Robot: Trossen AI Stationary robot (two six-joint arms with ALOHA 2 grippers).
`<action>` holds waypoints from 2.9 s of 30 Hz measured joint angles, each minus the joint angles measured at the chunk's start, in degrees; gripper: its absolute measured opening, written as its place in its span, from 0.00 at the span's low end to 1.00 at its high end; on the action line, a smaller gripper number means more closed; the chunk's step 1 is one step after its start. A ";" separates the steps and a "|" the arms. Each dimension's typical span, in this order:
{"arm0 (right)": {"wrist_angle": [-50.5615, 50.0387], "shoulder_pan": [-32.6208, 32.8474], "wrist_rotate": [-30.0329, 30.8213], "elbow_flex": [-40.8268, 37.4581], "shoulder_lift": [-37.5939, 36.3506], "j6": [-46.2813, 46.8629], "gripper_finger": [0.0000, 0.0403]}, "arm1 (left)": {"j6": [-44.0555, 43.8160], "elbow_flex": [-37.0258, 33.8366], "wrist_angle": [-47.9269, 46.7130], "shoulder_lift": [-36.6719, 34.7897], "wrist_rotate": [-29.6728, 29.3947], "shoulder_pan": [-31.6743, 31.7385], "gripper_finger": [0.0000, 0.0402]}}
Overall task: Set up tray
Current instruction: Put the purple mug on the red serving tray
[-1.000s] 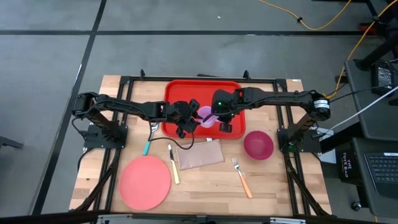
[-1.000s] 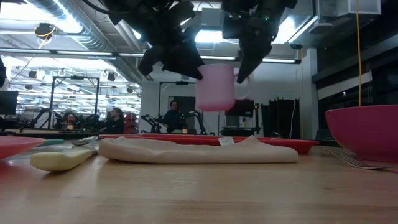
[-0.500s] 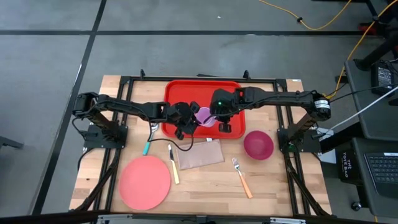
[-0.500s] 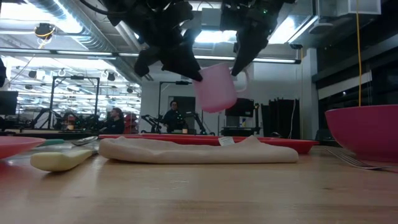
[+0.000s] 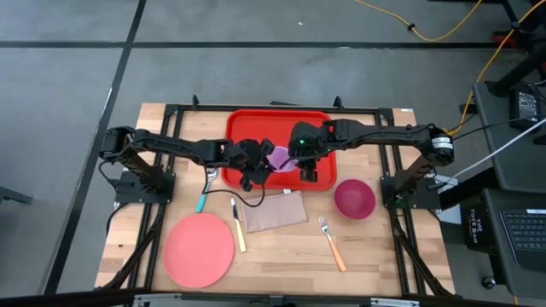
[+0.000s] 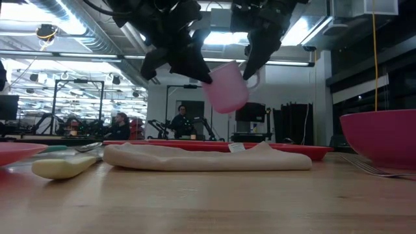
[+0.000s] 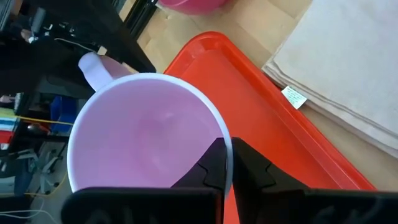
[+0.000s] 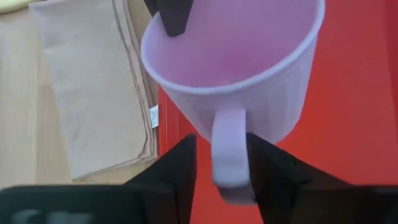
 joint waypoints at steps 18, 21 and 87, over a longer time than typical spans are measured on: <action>-6.52 -1.79 4.00 7.10 -0.42 -4.61 0.39 | -0.10 0.11 -6.93 -1.34 4.76 2.61 0.00; -6.26 -2.21 4.08 7.88 -0.73 -6.93 0.39 | -0.11 0.11 -9.39 -3.26 5.77 3.73 0.00; 53.87 -11.14 -10.43 -35.01 -13.31 -8.34 0.01 | 18.64 19.71 -36.69 15.34 22.08 41.82 0.00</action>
